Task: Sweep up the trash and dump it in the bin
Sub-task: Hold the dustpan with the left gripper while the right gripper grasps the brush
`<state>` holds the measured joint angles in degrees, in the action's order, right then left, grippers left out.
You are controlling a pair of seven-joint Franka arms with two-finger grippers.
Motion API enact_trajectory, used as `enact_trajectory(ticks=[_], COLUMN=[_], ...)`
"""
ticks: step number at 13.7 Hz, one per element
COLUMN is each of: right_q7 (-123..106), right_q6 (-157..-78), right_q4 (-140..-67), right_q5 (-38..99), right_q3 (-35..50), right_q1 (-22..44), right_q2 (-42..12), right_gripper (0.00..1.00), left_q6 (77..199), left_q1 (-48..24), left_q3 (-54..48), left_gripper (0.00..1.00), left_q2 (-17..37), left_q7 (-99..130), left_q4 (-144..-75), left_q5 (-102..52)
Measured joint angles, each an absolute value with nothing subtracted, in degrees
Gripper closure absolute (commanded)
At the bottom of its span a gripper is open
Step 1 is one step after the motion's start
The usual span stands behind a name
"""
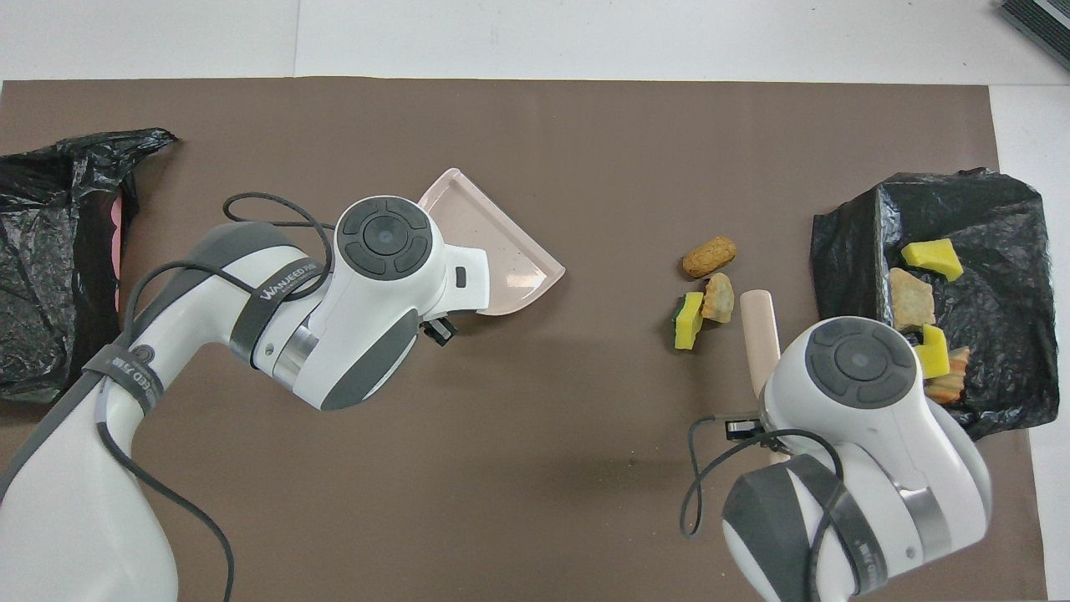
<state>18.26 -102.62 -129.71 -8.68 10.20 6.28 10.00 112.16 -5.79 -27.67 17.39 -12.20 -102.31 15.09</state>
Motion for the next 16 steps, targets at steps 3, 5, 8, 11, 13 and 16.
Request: enact_trajectory(ticks=[3, 5, 8, 11, 13, 16], right_q7=[17.03, 17.03, 17.03, 17.12, 19.63, 24.61], right_q6=[-104.39, -106.97, -108.08, -108.08, -108.26, -111.03], right_q4=[-130.05, -130.05, -129.86, -129.71, -128.99, -127.24], right_q5=[-13.92, -15.18, -14.74, -7.95, -4.09, 3.41], right_q3=[10.24, 10.38, 10.84, 11.09, 11.2, 11.35], right_q1=[5.23, 5.16, 5.18, 5.99, 8.41, 14.23], right_q2=[6.19, 2.5, -0.15, -0.78, -1.94, -4.92], right_gripper=[1.0, 1.0, 1.0, 1.0, 1.0, 1.0], left_q6=[110.06, 109.66, 109.7, 112.89, 116.31, 119.6], left_q1=[-5.68, -5.68, -5.71, -5.8, -5.83, -5.83], left_q3=[-27.7, -27.73, -28.58, -30.07, -30.48, -30.56], left_gripper=[1.0, 1.0, 1.0, 1.0, 1.0, 1.0], left_q2=[17.08, 17.08, 17.06, 16.47, 15.41, 13.85], left_q7=[-21.74, -27.78, -31.07, -33.07, -33.64, -33.67], left_q4=[-102.35, -102.38, -102.59, -104.56, -107.33, -110.53], left_q5=[15.1, 15.1, 15.11, 15.17, 15.23, 15.29])
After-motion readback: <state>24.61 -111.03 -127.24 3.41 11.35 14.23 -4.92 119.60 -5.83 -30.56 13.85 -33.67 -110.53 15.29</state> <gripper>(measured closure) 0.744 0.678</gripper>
